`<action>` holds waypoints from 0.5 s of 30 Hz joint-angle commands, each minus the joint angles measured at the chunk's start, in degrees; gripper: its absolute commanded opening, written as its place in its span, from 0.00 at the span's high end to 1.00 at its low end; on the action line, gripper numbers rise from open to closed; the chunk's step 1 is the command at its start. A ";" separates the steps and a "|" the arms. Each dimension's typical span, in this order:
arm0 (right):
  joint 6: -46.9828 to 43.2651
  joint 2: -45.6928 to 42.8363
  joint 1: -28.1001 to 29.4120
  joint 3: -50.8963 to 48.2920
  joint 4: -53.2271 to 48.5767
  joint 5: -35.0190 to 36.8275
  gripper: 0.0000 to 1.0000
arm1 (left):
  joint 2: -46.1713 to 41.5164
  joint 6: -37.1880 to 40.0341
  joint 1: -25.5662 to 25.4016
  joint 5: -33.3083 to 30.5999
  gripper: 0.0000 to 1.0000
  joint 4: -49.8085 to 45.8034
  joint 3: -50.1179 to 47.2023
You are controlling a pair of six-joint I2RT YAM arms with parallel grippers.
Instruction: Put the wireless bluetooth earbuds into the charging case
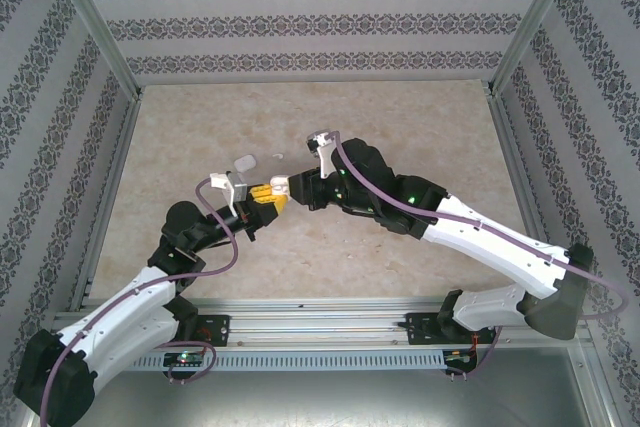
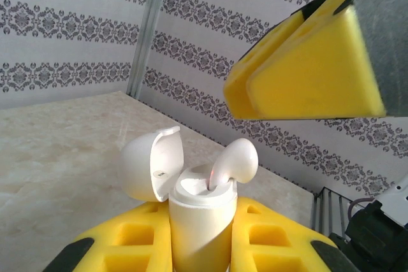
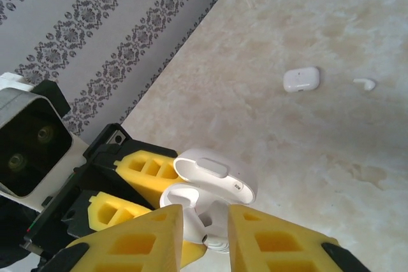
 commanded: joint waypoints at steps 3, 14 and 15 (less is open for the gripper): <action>2.70 -1.57 -1.41 -2.60 1.89 -4.82 0.77 | 0.57 -1.87 -0.40 2.55 1.00 4.72 2.07; 3.57 -1.62 -1.76 -3.29 2.44 -6.95 0.79 | 0.08 -2.06 -0.40 2.65 1.00 4.42 2.07; 3.62 -1.49 -1.71 -3.27 2.49 -7.10 0.79 | 0.14 -2.05 -0.41 2.68 1.00 4.39 2.07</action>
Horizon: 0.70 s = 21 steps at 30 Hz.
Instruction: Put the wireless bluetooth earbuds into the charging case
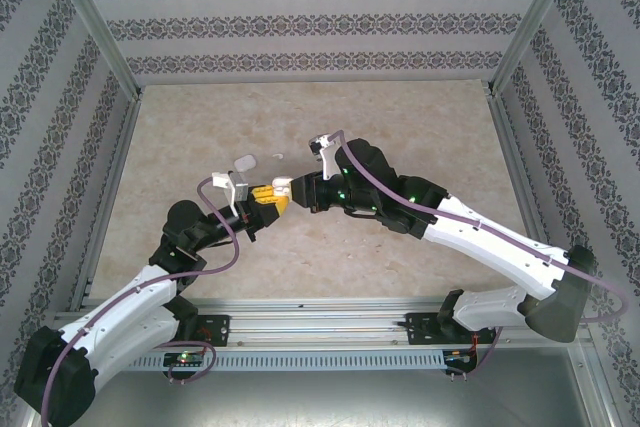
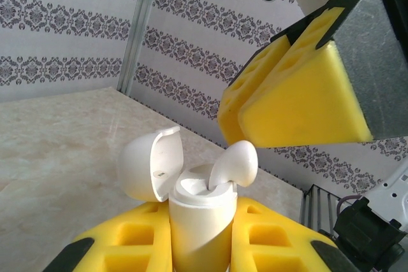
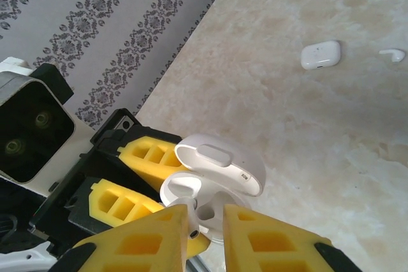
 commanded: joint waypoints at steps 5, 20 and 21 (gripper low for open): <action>1.13 -0.50 -0.27 -1.00 1.34 -1.99 0.79 | -0.69 -0.79 -0.37 1.06 1.00 3.43 2.01; 1.39 0.11 -0.25 -0.82 1.70 -2.06 0.79 | -0.69 -0.20 -0.36 0.86 1.00 2.48 2.09; 1.47 0.11 -0.25 -0.79 1.70 -2.13 0.79 | -0.68 -0.21 -0.36 0.88 1.00 2.30 2.09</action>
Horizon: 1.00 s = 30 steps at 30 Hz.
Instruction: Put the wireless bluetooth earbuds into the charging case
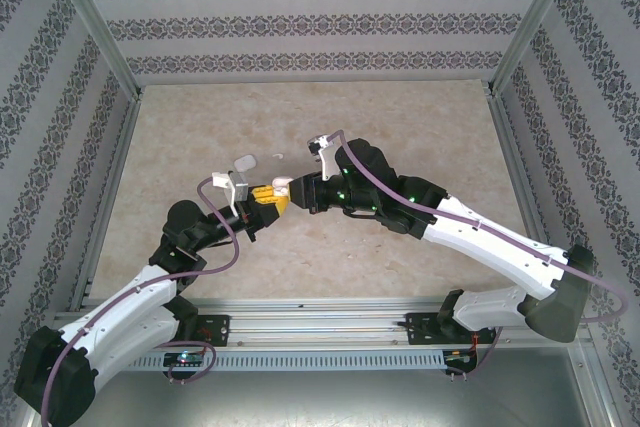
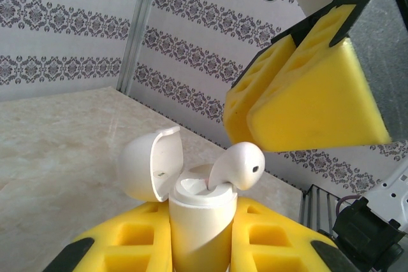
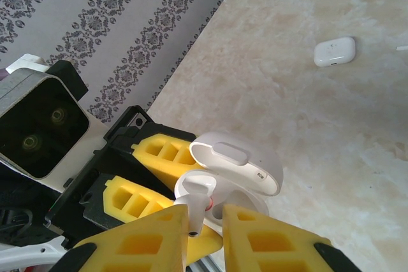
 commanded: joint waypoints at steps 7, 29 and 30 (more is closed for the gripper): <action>0.99 0.28 -0.26 -0.33 0.72 -0.29 0.77 | -0.23 -0.08 -0.42 1.07 1.00 2.60 2.18; 1.76 1.15 -0.34 0.08 1.30 -0.69 0.72 | 0.01 -0.39 -0.36 1.23 1.00 2.75 1.83; 1.70 1.15 -0.34 0.01 1.31 -0.60 0.72 | 0.01 -0.36 -0.38 1.17 1.00 2.77 1.83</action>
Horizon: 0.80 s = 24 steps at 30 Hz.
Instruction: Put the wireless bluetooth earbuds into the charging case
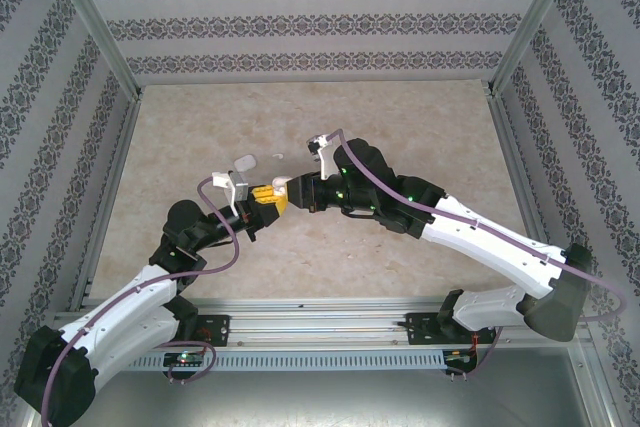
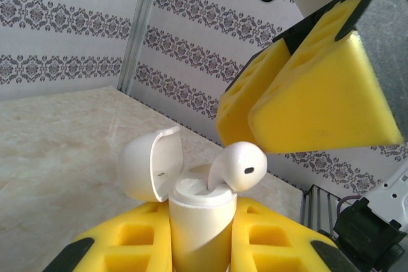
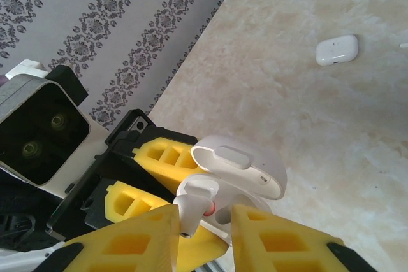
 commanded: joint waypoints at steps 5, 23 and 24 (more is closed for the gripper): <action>0.53 0.54 -0.34 0.02 0.63 -0.37 0.71 | -0.03 -0.50 -0.38 1.22 1.00 2.97 1.81; 0.89 0.80 -0.35 -0.16 0.94 -0.04 0.69 | 0.29 -1.05 -0.40 1.49 1.00 3.33 1.59; 0.97 0.80 -0.34 -0.16 0.91 -0.04 0.69 | 0.27 -1.03 -0.36 1.48 1.00 3.33 1.58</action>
